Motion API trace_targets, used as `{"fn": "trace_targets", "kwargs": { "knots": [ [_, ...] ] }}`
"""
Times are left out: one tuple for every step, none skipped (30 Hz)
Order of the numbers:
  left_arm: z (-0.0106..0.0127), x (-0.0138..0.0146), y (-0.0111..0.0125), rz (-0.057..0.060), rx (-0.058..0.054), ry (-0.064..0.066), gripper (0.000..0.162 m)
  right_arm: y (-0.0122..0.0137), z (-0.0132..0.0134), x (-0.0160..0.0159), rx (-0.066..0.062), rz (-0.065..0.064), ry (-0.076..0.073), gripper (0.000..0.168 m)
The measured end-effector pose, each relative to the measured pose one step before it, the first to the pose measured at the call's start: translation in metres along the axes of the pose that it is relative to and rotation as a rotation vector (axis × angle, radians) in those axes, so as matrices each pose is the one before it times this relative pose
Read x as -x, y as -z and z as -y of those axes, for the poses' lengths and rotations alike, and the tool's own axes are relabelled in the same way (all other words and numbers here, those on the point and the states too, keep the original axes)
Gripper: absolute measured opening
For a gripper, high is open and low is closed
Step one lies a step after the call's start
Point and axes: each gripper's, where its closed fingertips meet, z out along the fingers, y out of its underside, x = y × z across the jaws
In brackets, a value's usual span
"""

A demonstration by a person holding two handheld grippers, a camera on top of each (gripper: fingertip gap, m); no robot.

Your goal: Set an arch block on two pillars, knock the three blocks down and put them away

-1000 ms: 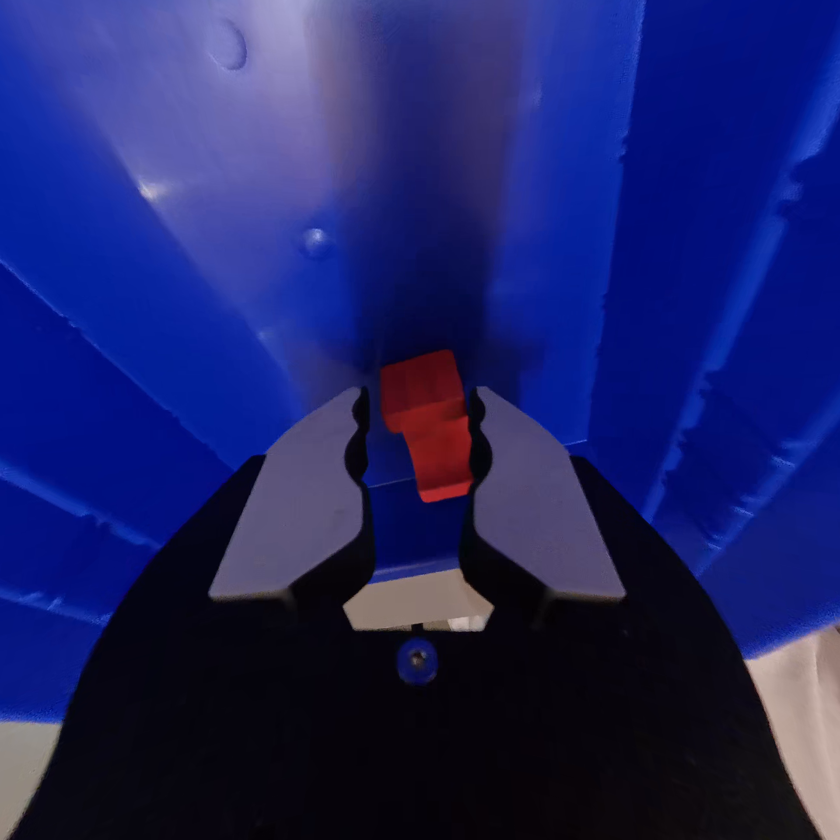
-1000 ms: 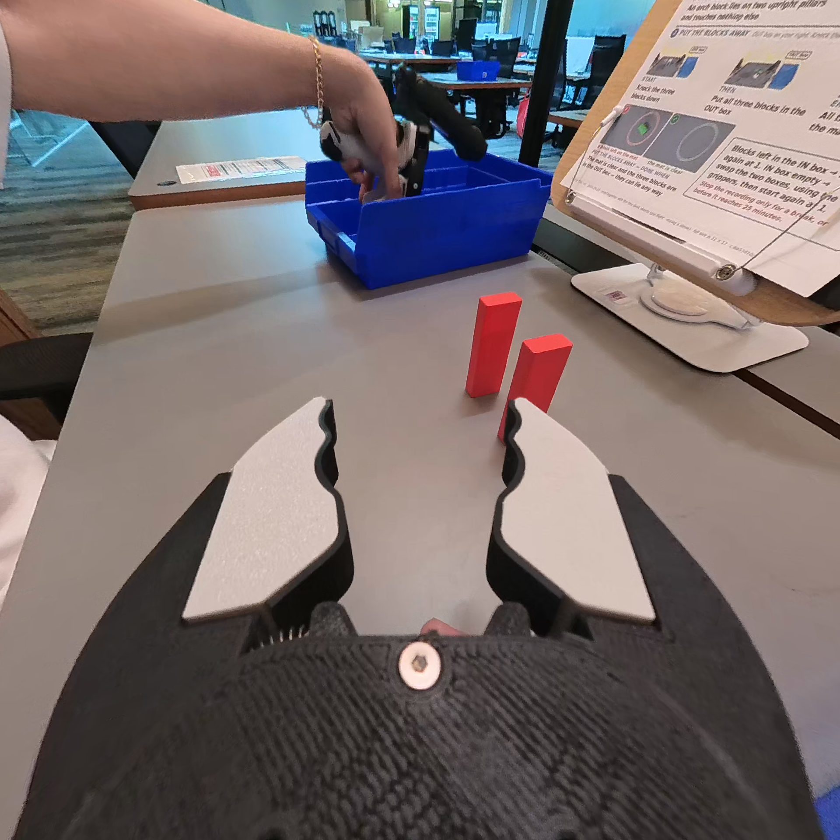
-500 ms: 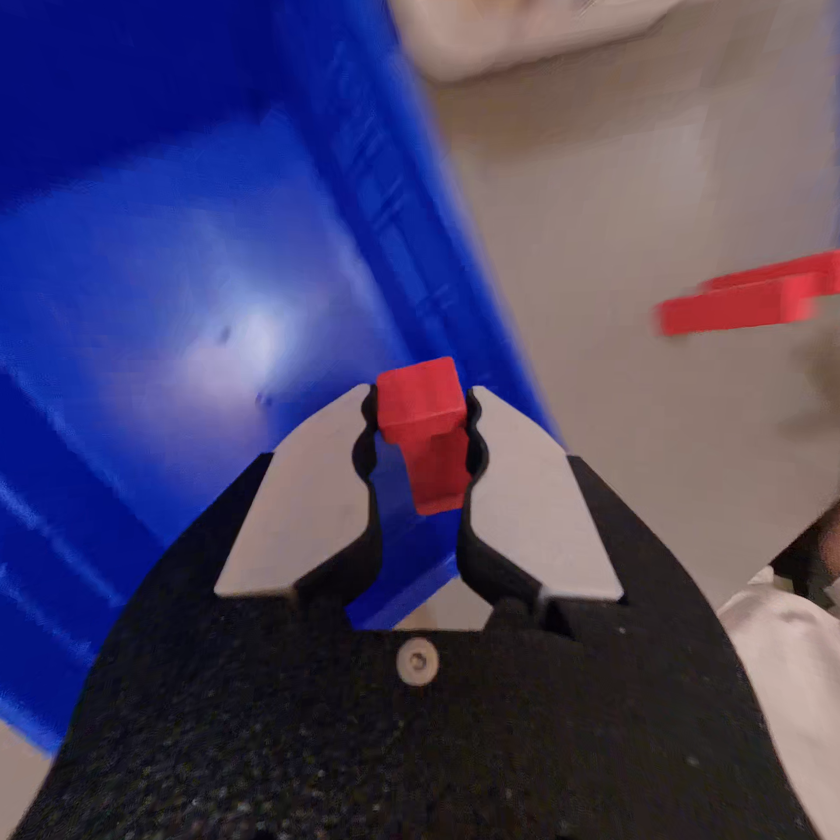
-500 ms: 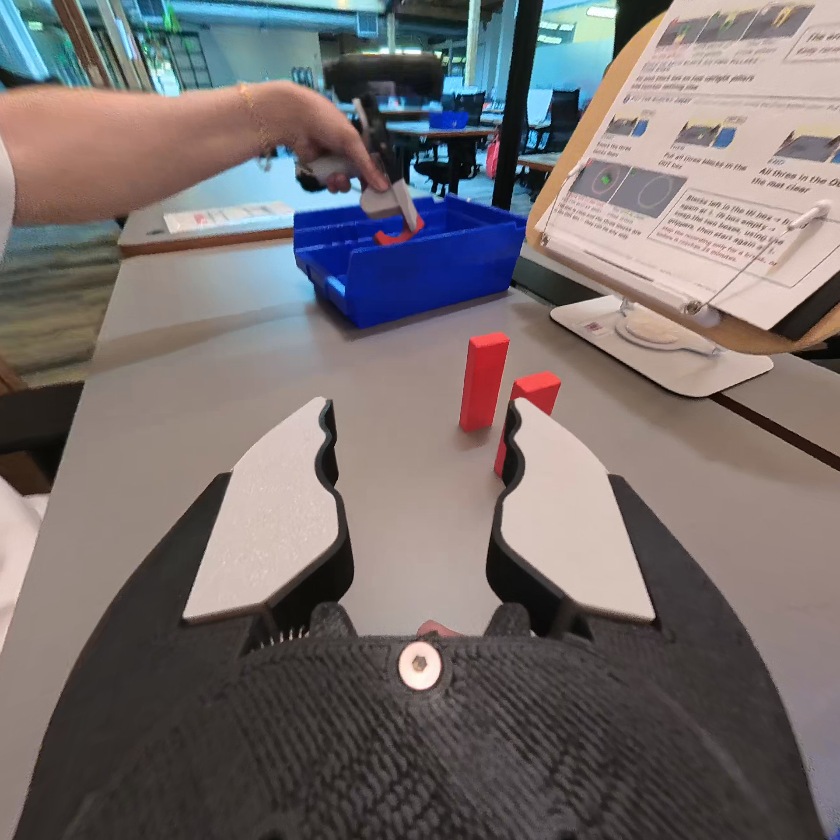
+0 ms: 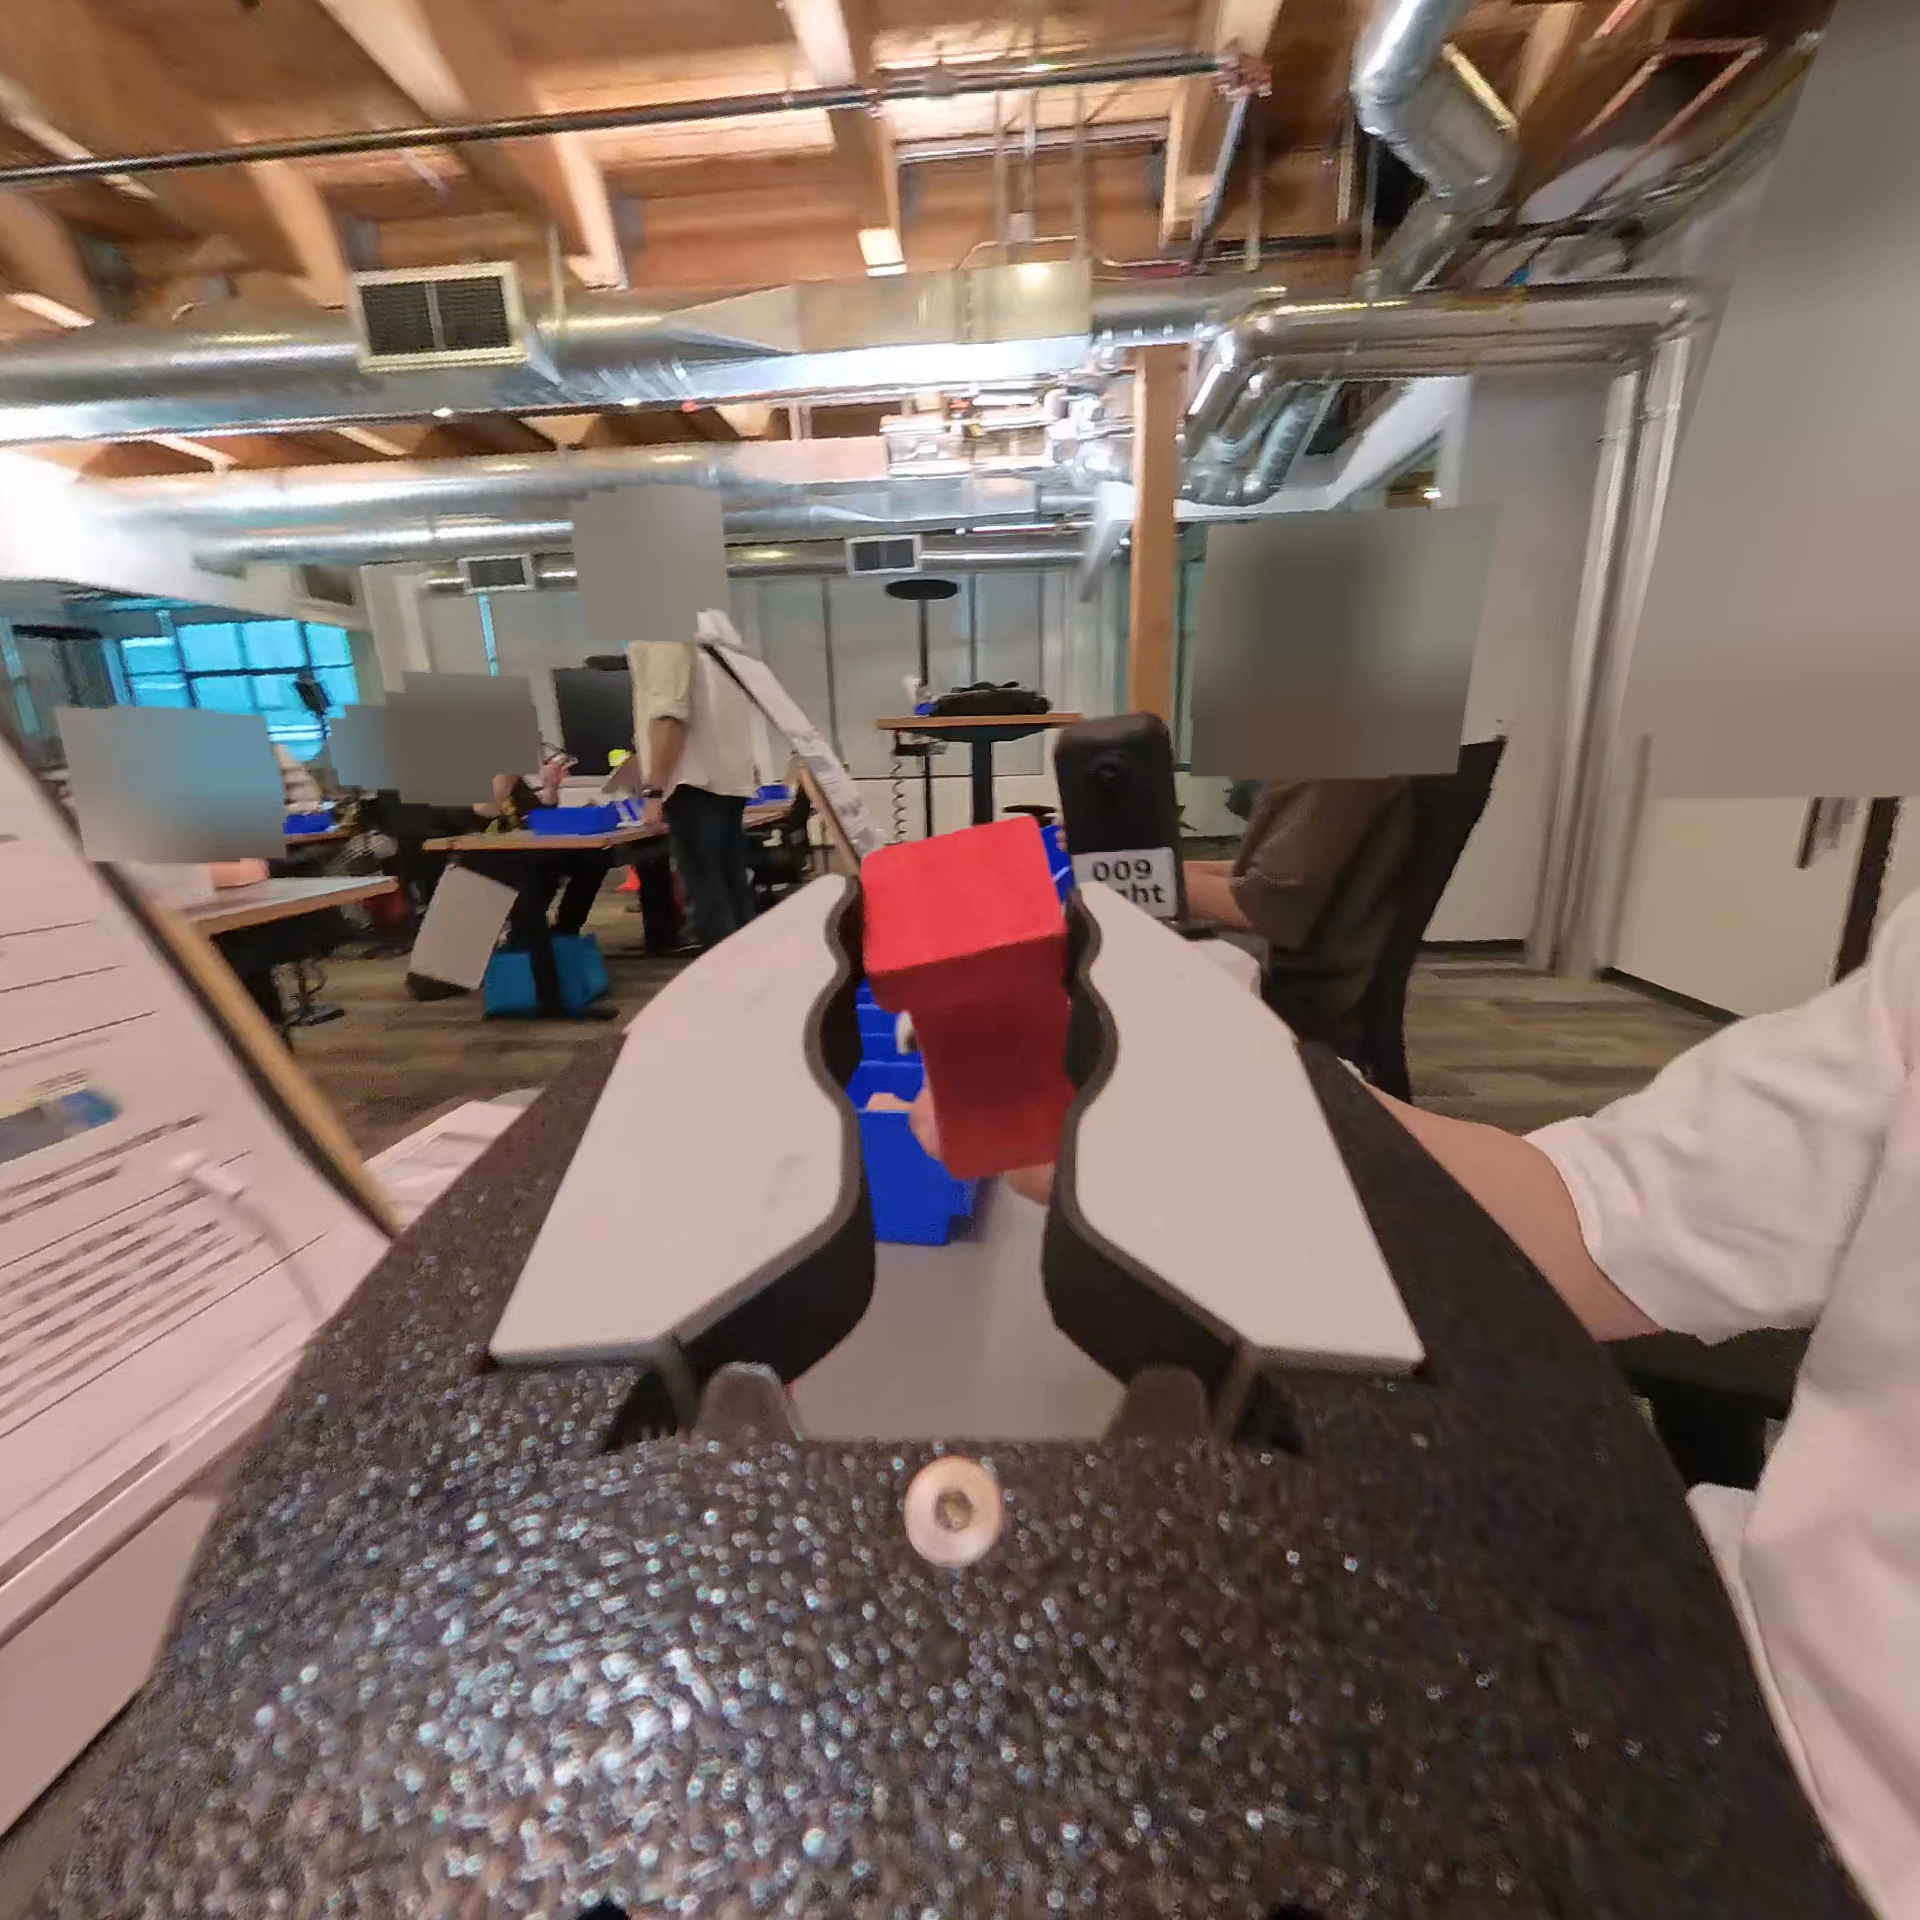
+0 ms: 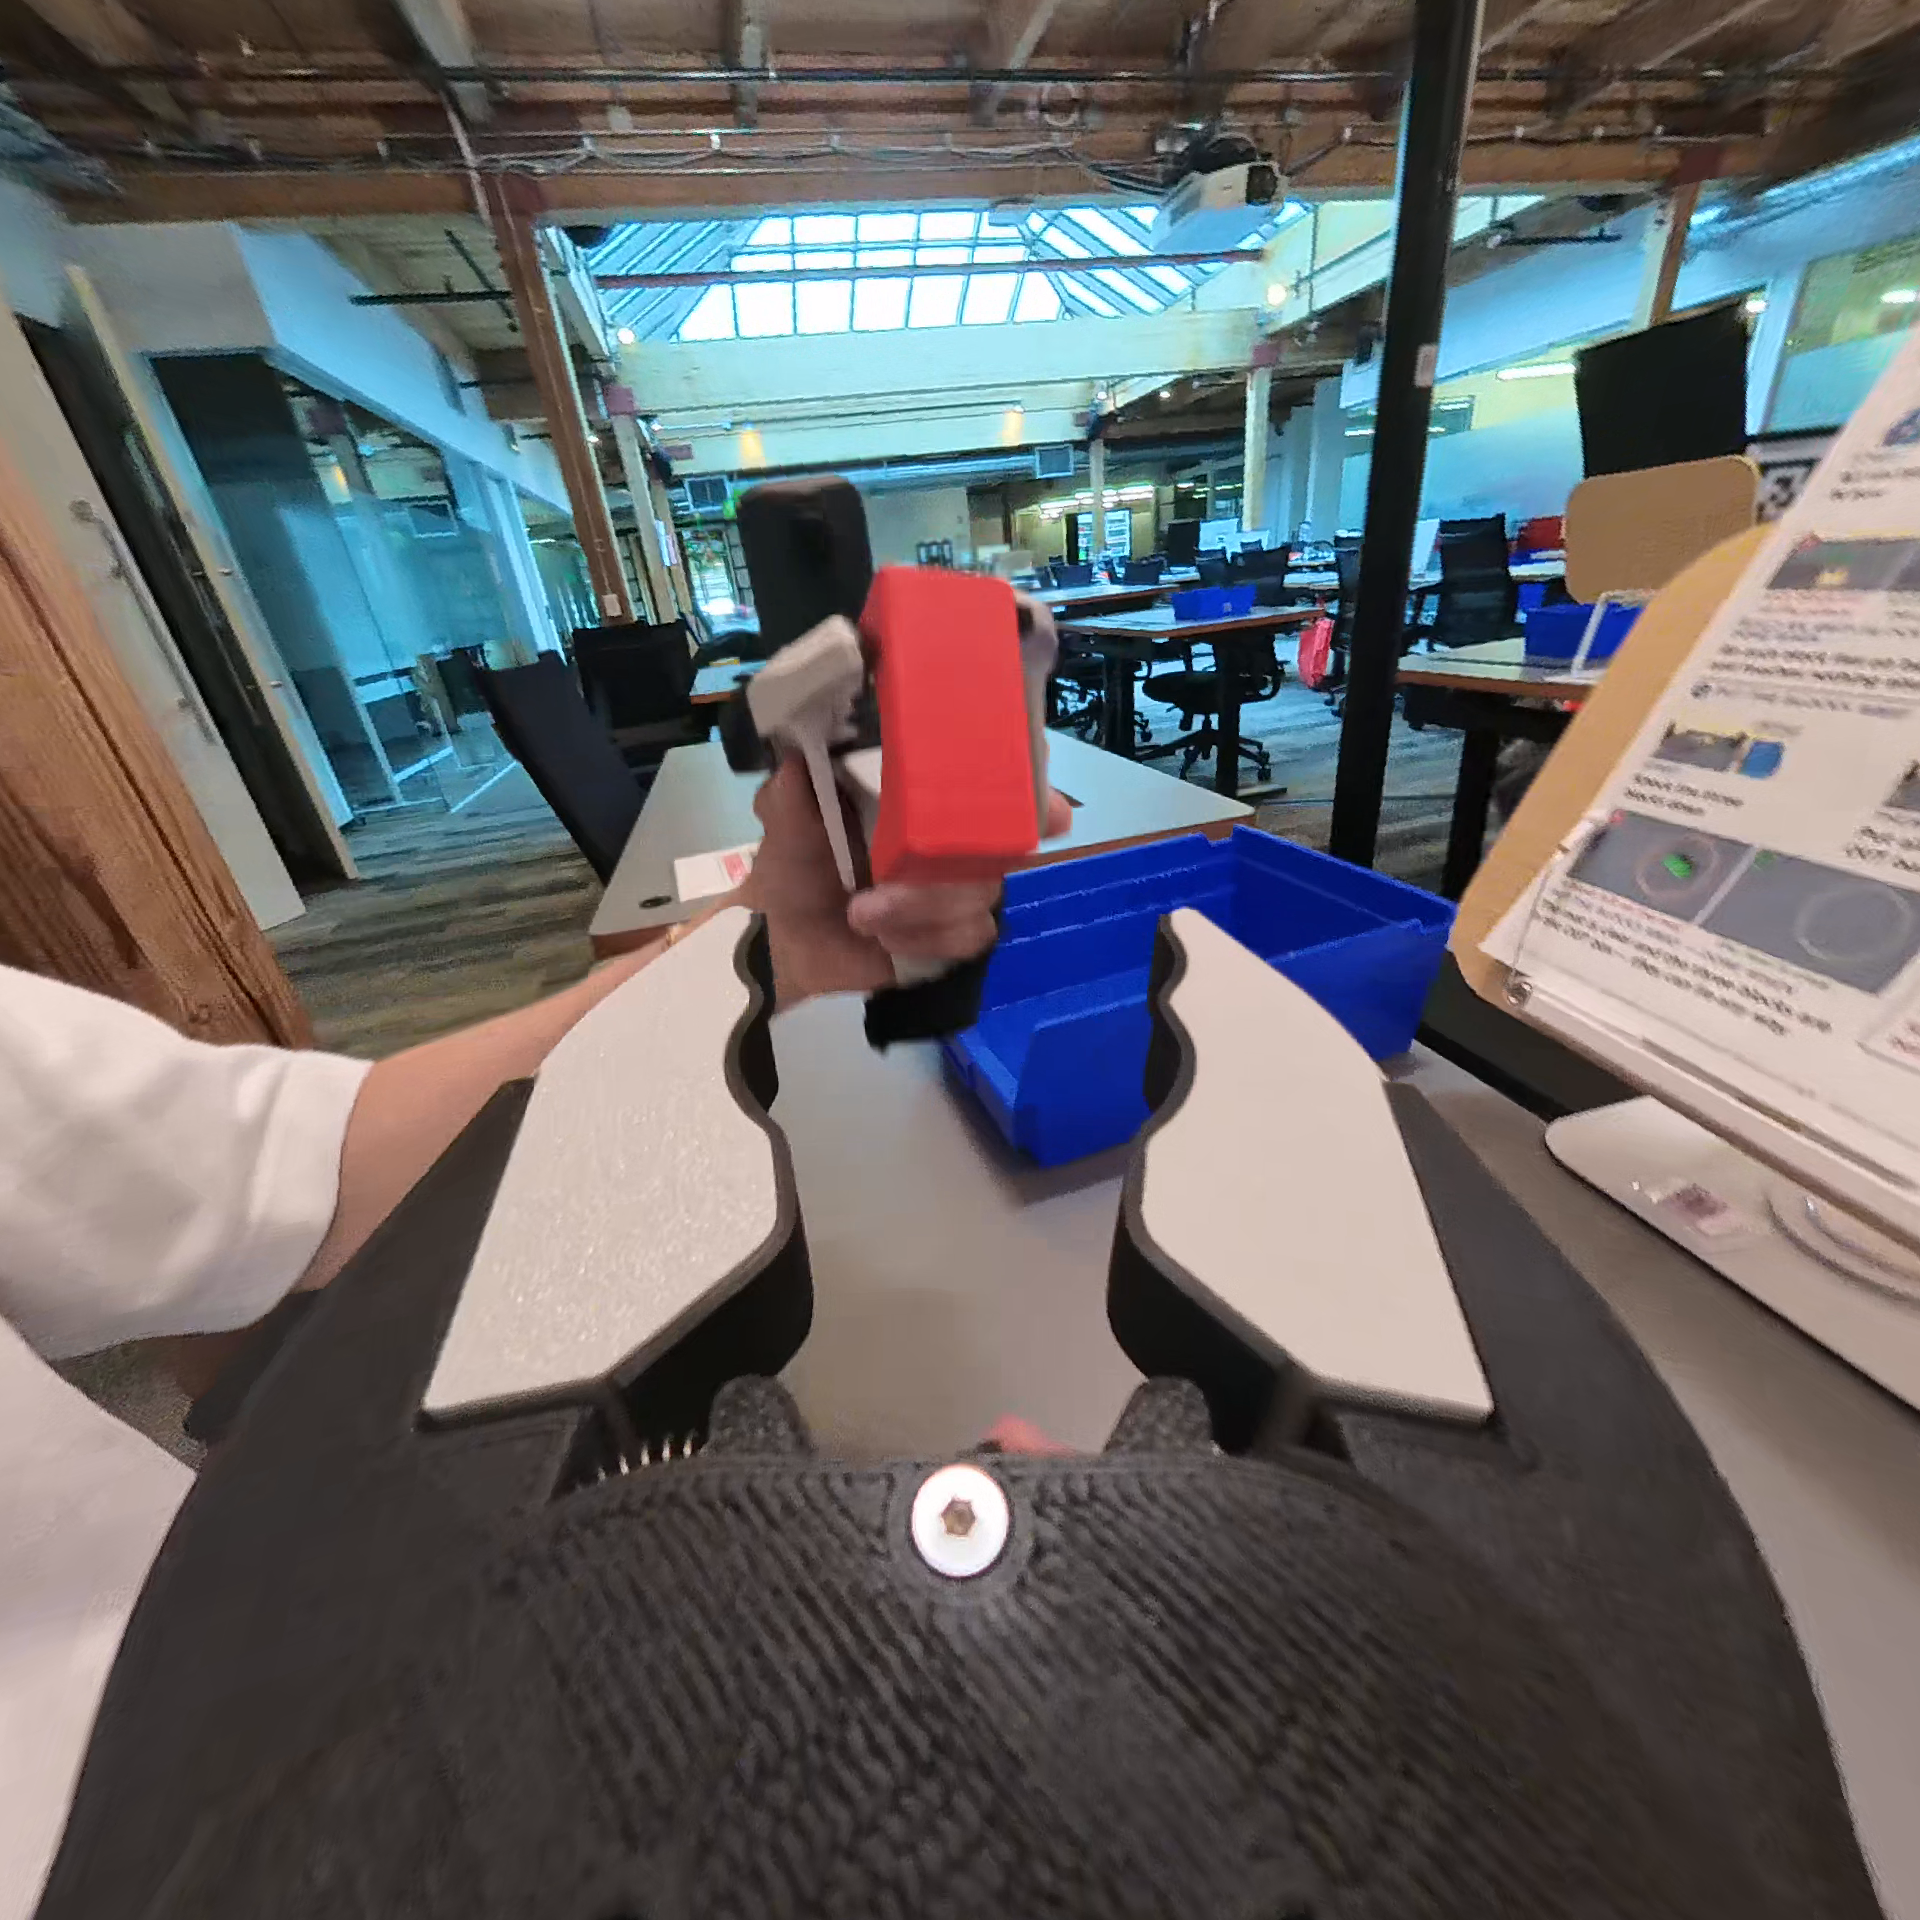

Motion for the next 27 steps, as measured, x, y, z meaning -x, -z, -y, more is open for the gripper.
{"fn": "trace_targets", "kwargs": {
  "knots": [
    [-0.00510,-0.00564,-0.00711,-0.0224,-0.0083,-0.0071,0.036,-0.00226,0.00244,0.00322,-0.0016,0.0086,0.0111,0.067],
    [-0.00367,-0.00359,-0.00600,-0.0147,-0.0127,-0.0059,0.036,-0.00117,0.00105,0.00229,0.0006,0.0040,0.0089,0.064],
    [-0.00240,-0.00244,-0.00460,-0.0135,-0.0136,0.0008,0.036,-0.00011,-0.00039,0.00202,0.0044,0.0055,0.0096,0.061],
    [-0.00056,-0.00122,-0.00362,-0.0086,-0.0189,0.0063,0.036,0.00057,-0.00176,0.00200,0.0079,0.0084,0.0102,0.058],
    [0.00061,-0.00099,-0.00271,-0.0091,-0.0231,0.0047,0.036,0.00088,-0.00152,0.00125,0.0047,0.0058,0.0076,0.056],
    [-0.00012,-0.00169,-0.00225,-0.0159,-0.0163,0.0056,0.036,0.00105,-0.00017,0.00100,-0.0039,0.0052,0.0041,0.053],
    [-0.00106,-0.00094,-0.00210,-0.0113,-0.0090,0.0068,0.036,0.00112,0.00085,0.00018,-0.0079,0.0013,-0.0016,0.051],
    [-0.00141,-0.00047,-0.00170,-0.0075,-0.0066,0.0060,0.036,0.00109,0.00142,-0.00107,-0.0089,-0.0070,-0.0040,0.050],
    [-0.00105,-0.00105,-0.00129,-0.0094,-0.0075,0.0038,0.036,0.00107,0.00166,-0.00076,-0.0098,-0.0043,-0.0022,0.048],
    [-0.00047,-0.00080,-0.00106,-0.0049,-0.0103,0.0003,0.036,0.00061,0.00054,-0.00038,-0.0023,-0.0011,-0.0007,0.047],
    [-0.00033,-0.00069,-0.00081,-0.0032,-0.0077,-0.0001,0.036,0.00019,-0.00050,-0.00111,0.0046,-0.0052,0.0020,0.047],
    [-0.00117,-0.00114,-0.00083,-0.0069,-0.0001,0.0003,0.036,-0.00007,-0.00080,-0.00154,0.0043,-0.0083,0.0041,0.047],
    [-0.00128,-0.00089,-0.00071,-0.0030,0.0011,-0.0031,0.036,-0.00030,-0.00013,-0.00091,-0.0008,-0.0045,0.0043,0.045],
    [-0.00084,-0.00104,-0.00066,-0.0039,-0.0020,-0.0047,0.036,-0.00027,-0.00002,-0.00014,-0.0023,-0.0001,0.0035,0.041],
    [-0.00101,-0.00135,-0.00044,-0.0072,-0.0004,-0.0010,0.036,-0.00024,-0.00096,0.00010,0.0022,0.0022,0.0027,0.038],
    [-0.00082,0.00019,-0.00022,0.0025,-0.0017,-0.0009,0.036,-0.00015,-0.00070,-0.00015,0.0020,0.0008,0.0040,0.036],
    [-0.00049,0.00046,0.00025,0.0018,-0.0039,0.0022,0.036,0.00060,-0.00005,-0.00005,-0.0011,0.0034,0.0041,0.035],
    [-0.00102,-0.00009,0.00049,-0.0044,-0.0001,0.0055,0.036,0.00085,-0.00111,-0.00004,0.0094,0.0016,0.0105,0.035],
    [-0.00216,0.00055,0.00060,0.0001,0.0085,0.0024,0.036,0.00137,-0.00126,-0.00096,0.0110,-0.0068,0.0163,0.035],
    [-0.00314,0.00071,0.00085,0.0037,0.0187,0.0028,0.036,0.00175,-0.00159,-0.00088,0.0152,-0.0056,0.0103,0.035],
    [-0.00396,0.00044,0.00076,0.0043,0.0272,0.0012,0.036,0.00216,-0.00197,-0.00058,0.0212,-0.0036,0.0059,0.035],
    [-0.00442,-0.00022,0.00054,0.0060,0.0344,-0.0092,0.036,0.00242,-0.00189,-0.00096,0.0230,-0.0049,0.0106,0.035],
    [-0.00434,-0.00054,0.00005,0.0081,0.0397,-0.0147,0.036,0.00261,-0.00287,-0.00073,0.0292,-0.0055,0.0236,0.035],
    [-0.00444,-0.00092,-0.00055,0.0060,0.0482,-0.0156,0.037,0.00291,-0.00338,-0.00028,0.0329,-0.0054,0.0287,0.035],
    [-0.00491,-0.00098,-0.00068,0.0038,0.0584,-0.0237,0.039,0.00346,-0.00298,-0.00041,0.0330,-0.0065,0.0212,0.035],
    [-0.00464,-0.00016,-0.00047,0.0091,0.0634,-0.0329,0.047,0.00416,-0.00289,-0.00105,0.0331,-0.0079,0.0143,0.035],
    [-0.00388,0.00148,-0.00008,0.0195,0.0651,-0.0340,0.054,0.00488,-0.00345,-0.00220,0.0380,-0.0115,0.0133,0.035]
  ]
}}
